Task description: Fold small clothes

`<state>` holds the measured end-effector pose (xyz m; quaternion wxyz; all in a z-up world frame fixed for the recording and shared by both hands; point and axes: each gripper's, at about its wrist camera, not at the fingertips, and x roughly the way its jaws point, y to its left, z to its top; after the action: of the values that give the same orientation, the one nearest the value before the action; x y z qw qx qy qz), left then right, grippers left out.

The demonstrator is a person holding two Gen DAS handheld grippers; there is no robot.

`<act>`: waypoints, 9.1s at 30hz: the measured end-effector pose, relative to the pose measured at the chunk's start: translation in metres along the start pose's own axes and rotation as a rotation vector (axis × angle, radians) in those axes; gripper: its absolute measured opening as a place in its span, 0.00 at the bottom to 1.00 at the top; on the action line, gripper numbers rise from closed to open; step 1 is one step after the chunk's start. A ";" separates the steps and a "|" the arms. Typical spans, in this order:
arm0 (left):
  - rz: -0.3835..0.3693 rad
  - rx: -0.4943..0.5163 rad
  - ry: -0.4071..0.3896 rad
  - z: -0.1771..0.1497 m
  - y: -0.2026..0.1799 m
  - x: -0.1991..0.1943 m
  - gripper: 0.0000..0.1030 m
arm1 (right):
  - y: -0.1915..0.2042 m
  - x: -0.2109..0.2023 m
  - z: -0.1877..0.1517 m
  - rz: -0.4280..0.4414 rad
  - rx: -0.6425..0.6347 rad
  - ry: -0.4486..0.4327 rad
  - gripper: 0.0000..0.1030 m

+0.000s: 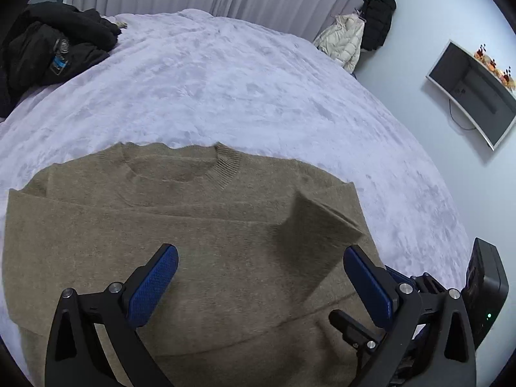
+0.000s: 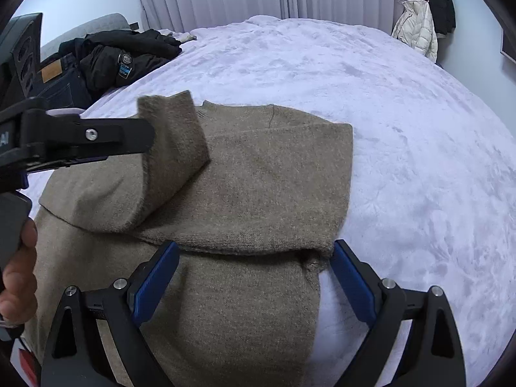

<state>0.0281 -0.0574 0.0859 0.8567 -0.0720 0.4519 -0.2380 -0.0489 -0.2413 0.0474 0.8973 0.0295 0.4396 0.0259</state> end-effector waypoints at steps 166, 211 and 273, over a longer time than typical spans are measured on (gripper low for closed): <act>0.418 0.041 0.059 -0.210 0.045 -0.063 0.99 | 0.128 -0.009 -0.081 -0.047 -0.170 0.027 0.86; 0.433 0.301 0.033 -0.305 0.008 -0.131 1.00 | 0.111 -0.116 -0.226 -0.072 -0.701 -0.068 1.00; 0.336 0.089 0.087 -0.286 0.085 -0.126 1.00 | 0.085 -0.088 -0.196 0.010 -0.353 -0.042 0.99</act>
<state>-0.2339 0.1027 -0.0161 0.8663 0.0528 0.4834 -0.1140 -0.2597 -0.1570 0.0031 0.8974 -0.1261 0.4091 0.1064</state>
